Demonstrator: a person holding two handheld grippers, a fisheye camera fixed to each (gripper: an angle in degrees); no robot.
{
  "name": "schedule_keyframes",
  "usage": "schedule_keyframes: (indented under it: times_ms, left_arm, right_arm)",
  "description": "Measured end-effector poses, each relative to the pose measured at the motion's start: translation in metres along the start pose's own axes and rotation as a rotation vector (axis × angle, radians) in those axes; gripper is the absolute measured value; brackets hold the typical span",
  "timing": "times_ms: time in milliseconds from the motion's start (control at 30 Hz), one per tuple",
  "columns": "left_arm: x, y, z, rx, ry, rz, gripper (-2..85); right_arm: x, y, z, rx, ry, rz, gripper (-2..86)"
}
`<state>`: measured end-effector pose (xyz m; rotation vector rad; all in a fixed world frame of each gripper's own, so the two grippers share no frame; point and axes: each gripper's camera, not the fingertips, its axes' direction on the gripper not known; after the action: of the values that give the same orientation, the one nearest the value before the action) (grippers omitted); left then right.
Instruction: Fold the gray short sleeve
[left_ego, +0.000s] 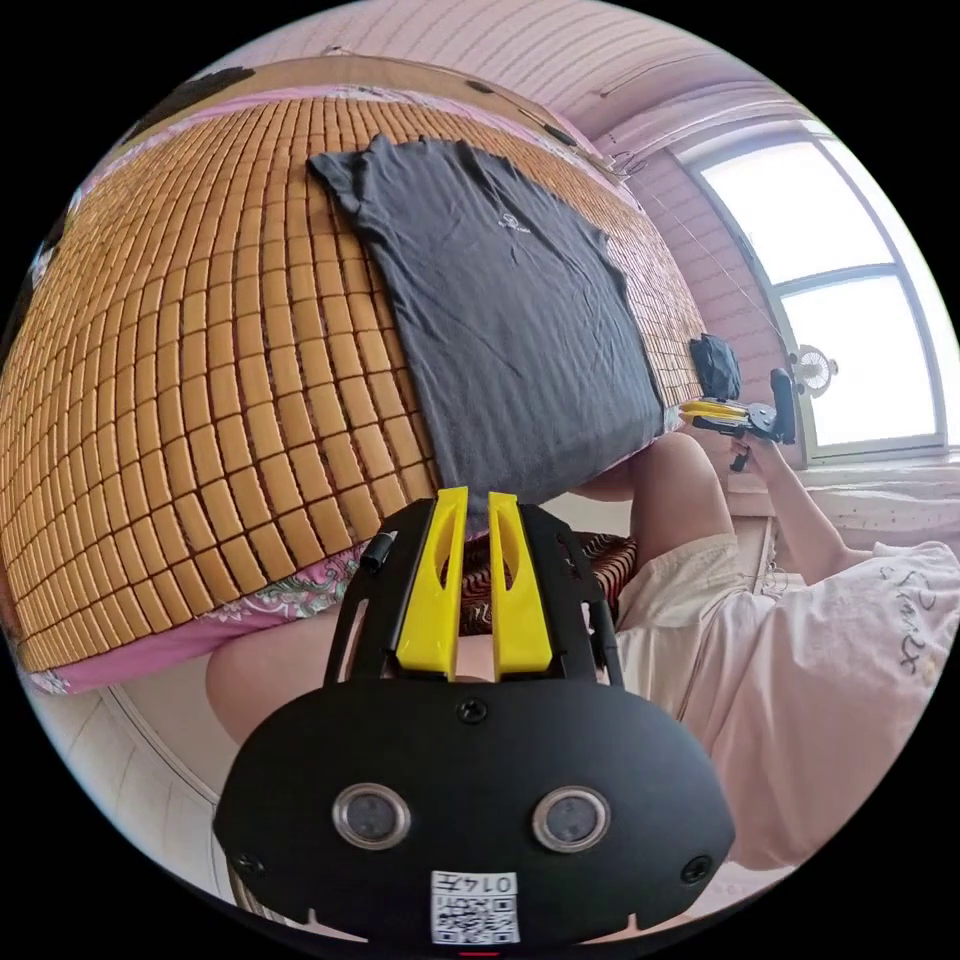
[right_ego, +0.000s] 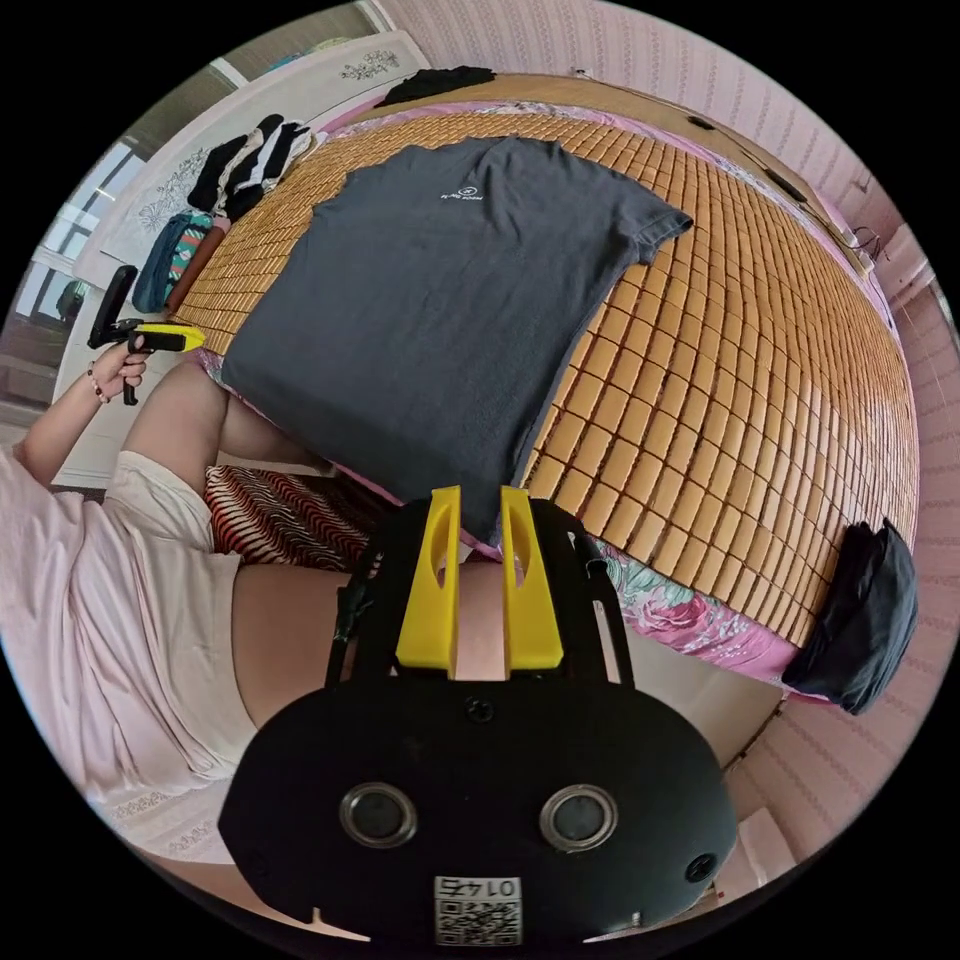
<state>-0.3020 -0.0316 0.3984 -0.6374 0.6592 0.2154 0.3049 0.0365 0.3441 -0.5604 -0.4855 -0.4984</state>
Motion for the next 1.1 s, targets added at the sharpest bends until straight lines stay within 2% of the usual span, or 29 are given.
schedule_keyframes:
  times_ms: [133,333,567,700,900,1000,1100]
  left_arm:
    - [0.005,-0.015,-0.002,0.106,-0.086,0.064,4.5]
    - [-0.02,-0.05,-0.002,0.231,-0.161,0.009,5.0]
    - [-0.07,-0.094,0.003,0.358,-0.131,-0.125,4.5]
    - [-0.087,-0.112,0.013,0.376,-0.095,-0.169,6.2]
    - [-0.101,-0.131,0.036,0.365,-0.058,-0.177,7.6]
    - [-0.104,-0.139,0.051,0.319,-0.067,-0.151,5.9]
    - [-0.103,-0.138,0.055,0.339,-0.066,-0.134,3.8]
  right_arm:
    - [-0.018,-0.047,0.014,0.025,-0.013,-0.104,5.8]
    - [-0.061,-0.173,0.026,0.149,-0.078,-0.276,2.8]
    - [-0.133,-0.354,0.059,0.209,-0.045,-0.41,2.1]
    - [-0.161,-0.432,0.107,0.134,-0.091,-0.41,5.7]
    - [-0.181,-0.477,0.169,0.058,0.031,-0.393,7.3]
    - [-0.179,-0.485,0.176,0.087,-0.008,-0.346,3.4]
    - [-0.187,-0.49,0.181,0.059,-0.032,-0.409,1.9]
